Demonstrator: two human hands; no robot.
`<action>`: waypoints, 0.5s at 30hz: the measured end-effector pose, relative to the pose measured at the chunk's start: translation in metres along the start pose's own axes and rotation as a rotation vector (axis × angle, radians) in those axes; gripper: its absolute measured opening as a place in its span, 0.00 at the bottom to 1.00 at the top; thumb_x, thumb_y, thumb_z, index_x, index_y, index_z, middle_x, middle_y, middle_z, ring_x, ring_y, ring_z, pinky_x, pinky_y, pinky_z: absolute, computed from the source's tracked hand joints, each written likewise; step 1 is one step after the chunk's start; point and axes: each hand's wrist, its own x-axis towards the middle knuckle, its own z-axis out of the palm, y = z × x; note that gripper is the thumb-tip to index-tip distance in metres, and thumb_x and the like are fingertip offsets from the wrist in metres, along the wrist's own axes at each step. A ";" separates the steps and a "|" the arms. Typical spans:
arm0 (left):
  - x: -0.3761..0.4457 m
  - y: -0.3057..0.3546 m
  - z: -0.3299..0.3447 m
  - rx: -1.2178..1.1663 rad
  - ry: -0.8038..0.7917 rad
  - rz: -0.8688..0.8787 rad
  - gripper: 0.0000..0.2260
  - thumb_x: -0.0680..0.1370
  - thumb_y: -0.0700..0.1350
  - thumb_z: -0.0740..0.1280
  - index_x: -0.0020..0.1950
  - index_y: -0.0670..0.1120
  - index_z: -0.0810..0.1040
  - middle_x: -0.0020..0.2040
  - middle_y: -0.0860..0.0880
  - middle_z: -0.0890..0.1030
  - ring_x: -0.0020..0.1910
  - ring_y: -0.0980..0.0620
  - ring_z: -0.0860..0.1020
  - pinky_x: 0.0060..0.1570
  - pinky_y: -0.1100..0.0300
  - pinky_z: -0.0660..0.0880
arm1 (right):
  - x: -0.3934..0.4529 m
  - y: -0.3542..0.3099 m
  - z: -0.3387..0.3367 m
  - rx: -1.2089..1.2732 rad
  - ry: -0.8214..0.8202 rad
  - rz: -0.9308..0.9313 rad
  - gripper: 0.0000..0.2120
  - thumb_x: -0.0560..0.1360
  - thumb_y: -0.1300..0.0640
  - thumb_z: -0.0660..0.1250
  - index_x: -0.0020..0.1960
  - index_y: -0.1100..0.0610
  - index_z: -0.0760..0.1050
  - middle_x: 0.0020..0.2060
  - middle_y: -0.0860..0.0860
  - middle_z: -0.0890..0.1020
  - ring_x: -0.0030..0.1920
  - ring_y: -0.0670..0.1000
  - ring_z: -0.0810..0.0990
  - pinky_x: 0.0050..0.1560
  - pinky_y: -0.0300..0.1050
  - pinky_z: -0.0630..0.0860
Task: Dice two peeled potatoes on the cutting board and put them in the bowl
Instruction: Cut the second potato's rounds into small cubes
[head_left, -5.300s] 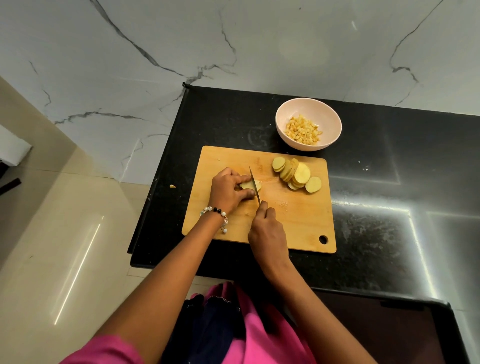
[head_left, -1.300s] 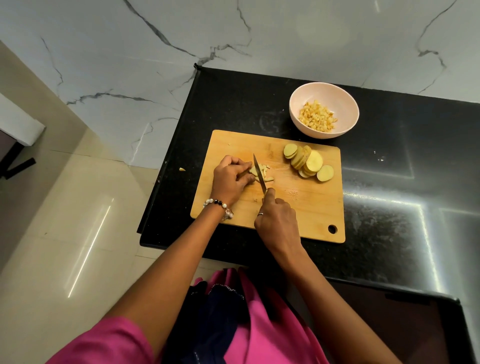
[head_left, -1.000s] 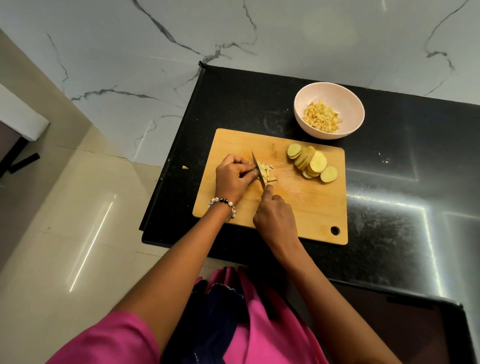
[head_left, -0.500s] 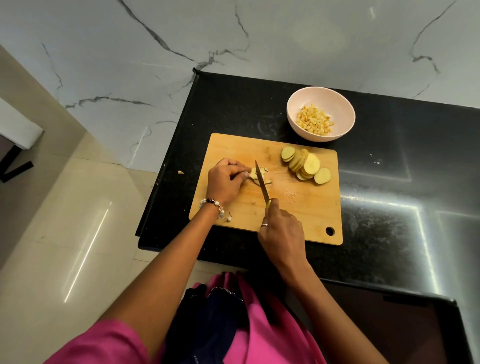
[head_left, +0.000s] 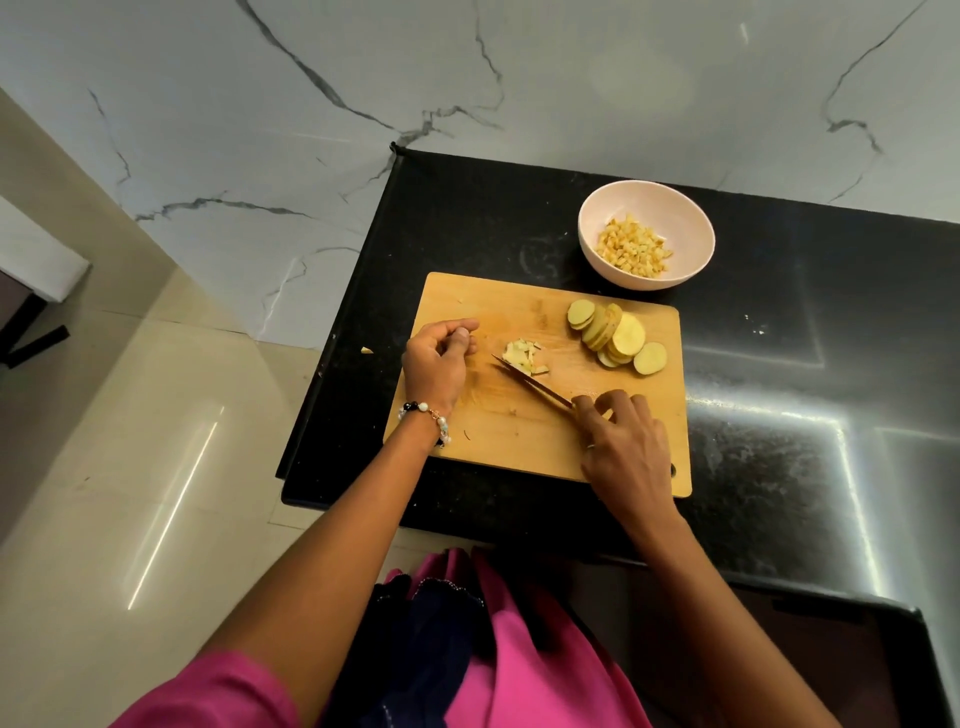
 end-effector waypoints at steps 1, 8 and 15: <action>0.000 0.000 0.001 0.016 0.005 0.004 0.08 0.78 0.38 0.65 0.48 0.48 0.82 0.48 0.49 0.83 0.41 0.56 0.82 0.44 0.61 0.80 | 0.004 0.004 0.002 0.004 0.000 -0.007 0.20 0.69 0.65 0.68 0.61 0.59 0.75 0.50 0.59 0.75 0.46 0.59 0.73 0.34 0.49 0.69; -0.001 -0.001 0.004 0.113 0.021 0.021 0.07 0.77 0.39 0.65 0.48 0.47 0.83 0.48 0.50 0.82 0.38 0.57 0.80 0.43 0.63 0.79 | 0.039 -0.010 0.012 -0.011 0.043 0.072 0.15 0.74 0.64 0.64 0.60 0.61 0.74 0.53 0.62 0.75 0.52 0.64 0.73 0.40 0.56 0.72; 0.000 -0.001 0.006 0.163 0.025 0.037 0.07 0.77 0.38 0.66 0.49 0.45 0.83 0.47 0.50 0.82 0.39 0.54 0.80 0.41 0.64 0.79 | 0.053 -0.016 0.013 0.071 0.069 0.214 0.16 0.77 0.64 0.59 0.64 0.59 0.73 0.57 0.61 0.74 0.54 0.62 0.70 0.44 0.56 0.70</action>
